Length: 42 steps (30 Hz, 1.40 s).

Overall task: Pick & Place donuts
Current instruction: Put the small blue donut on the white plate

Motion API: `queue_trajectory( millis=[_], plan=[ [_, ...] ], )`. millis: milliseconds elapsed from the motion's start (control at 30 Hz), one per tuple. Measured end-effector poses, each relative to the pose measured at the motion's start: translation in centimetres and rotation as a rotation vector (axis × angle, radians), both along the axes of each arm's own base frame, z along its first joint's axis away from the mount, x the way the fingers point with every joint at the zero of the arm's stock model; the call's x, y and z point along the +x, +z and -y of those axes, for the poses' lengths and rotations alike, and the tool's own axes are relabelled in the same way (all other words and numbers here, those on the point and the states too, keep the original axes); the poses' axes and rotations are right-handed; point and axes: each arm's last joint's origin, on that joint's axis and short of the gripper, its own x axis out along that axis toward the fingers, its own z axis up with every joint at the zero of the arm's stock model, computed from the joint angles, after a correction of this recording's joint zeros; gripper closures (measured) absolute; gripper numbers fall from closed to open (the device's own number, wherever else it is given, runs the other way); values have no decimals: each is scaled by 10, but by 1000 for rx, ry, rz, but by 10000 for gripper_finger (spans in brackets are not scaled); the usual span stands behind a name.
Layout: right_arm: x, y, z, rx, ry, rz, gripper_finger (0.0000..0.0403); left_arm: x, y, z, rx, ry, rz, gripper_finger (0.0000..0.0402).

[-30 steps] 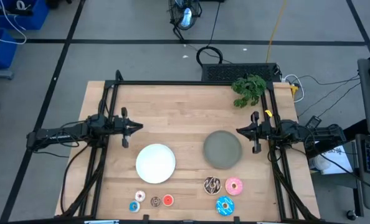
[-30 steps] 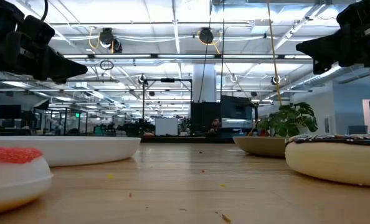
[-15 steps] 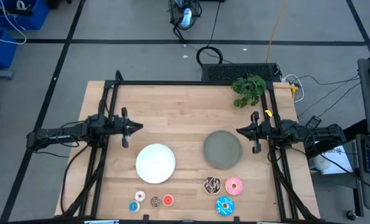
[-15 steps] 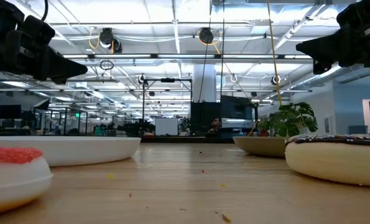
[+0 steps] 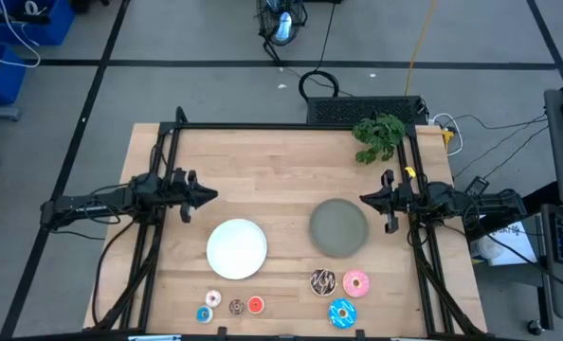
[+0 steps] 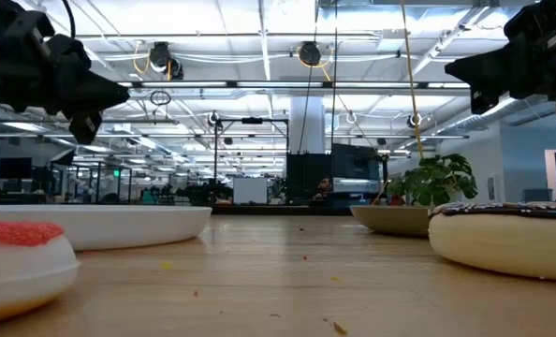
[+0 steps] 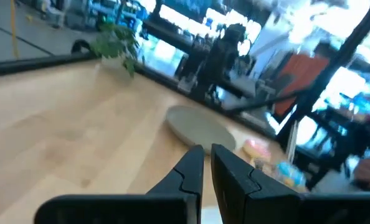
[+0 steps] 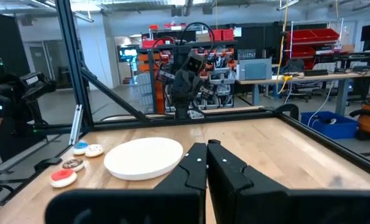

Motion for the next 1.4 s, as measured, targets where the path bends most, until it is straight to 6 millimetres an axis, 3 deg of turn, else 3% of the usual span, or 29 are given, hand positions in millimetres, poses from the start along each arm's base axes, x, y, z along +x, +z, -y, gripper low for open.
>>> queue_trajectory(
  millis=[133,333,467,733,867,1000,1167,1400],
  plan=[
    [0,-2,0,-3,0,-15,403,-1,11,1,27,-22,111,366],
    [2,-6,0,-10,1,-67,403,2,34,8,69,-120,119,366],
    [2,-4,0,-34,-4,-44,403,10,69,19,120,-140,96,366],
    [2,-1,0,-96,-10,-18,403,42,149,60,167,-4,-409,366],
    [2,-1,0,-91,-8,-20,403,56,176,86,137,10,-659,366],
    [2,-4,0,-82,-3,-45,403,67,175,114,30,71,-921,366],
    [2,-4,0,-82,-3,-50,403,74,150,149,-70,60,-1219,366],
    [1,2,0,-75,-7,18,403,83,113,195,-115,21,-1365,366]
  ],
)
